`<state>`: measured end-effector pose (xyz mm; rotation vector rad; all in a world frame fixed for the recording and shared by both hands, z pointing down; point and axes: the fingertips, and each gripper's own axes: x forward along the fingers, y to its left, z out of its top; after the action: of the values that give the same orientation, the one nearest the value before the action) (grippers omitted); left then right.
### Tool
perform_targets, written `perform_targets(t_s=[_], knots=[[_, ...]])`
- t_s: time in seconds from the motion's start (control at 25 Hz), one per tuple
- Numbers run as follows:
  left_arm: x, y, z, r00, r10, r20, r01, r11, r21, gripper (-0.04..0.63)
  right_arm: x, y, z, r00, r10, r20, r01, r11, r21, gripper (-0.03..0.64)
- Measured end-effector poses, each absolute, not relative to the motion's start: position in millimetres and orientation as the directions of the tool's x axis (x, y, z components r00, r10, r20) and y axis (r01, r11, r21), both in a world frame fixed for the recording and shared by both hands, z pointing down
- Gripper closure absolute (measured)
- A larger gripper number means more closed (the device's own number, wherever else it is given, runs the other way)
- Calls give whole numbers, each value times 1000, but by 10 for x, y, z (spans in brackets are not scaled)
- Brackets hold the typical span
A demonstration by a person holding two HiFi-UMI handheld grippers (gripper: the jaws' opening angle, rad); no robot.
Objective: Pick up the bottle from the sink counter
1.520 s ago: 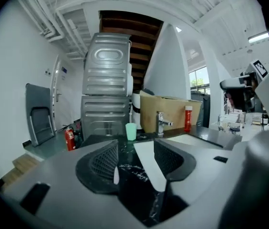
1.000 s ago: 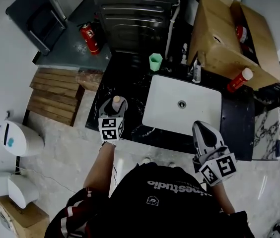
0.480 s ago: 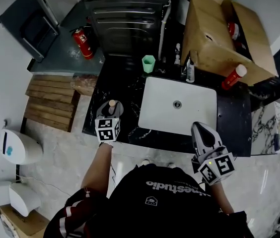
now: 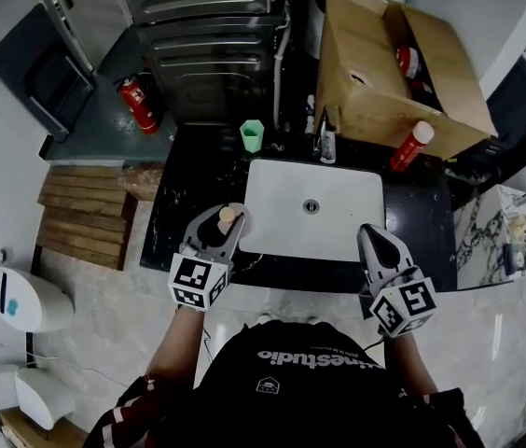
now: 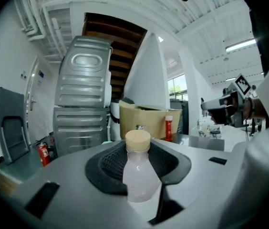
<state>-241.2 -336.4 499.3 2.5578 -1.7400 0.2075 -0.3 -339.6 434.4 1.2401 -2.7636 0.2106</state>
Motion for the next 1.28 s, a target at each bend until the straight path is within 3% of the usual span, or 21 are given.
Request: perform_targets(t_s=[0.24, 0.56, 1.28], knots=[[-1608, -3278, 4383, 518, -853, 53, -854, -520, -26, 448, 302, -3453, 4074, -640, -761, 107, -768, 639, -48, 578], [-1042, -3223, 4177, 600, -799, 44, -799, -601, -19, 448, 536, -3376, 3935, -627, -776, 71, -777, 630, 20, 580], [-899, -3242, 4053, 618, -786, 7, -786, -618, 18, 448, 591, -3321, 3981, -635, -771, 45, -772, 635, -24, 580]])
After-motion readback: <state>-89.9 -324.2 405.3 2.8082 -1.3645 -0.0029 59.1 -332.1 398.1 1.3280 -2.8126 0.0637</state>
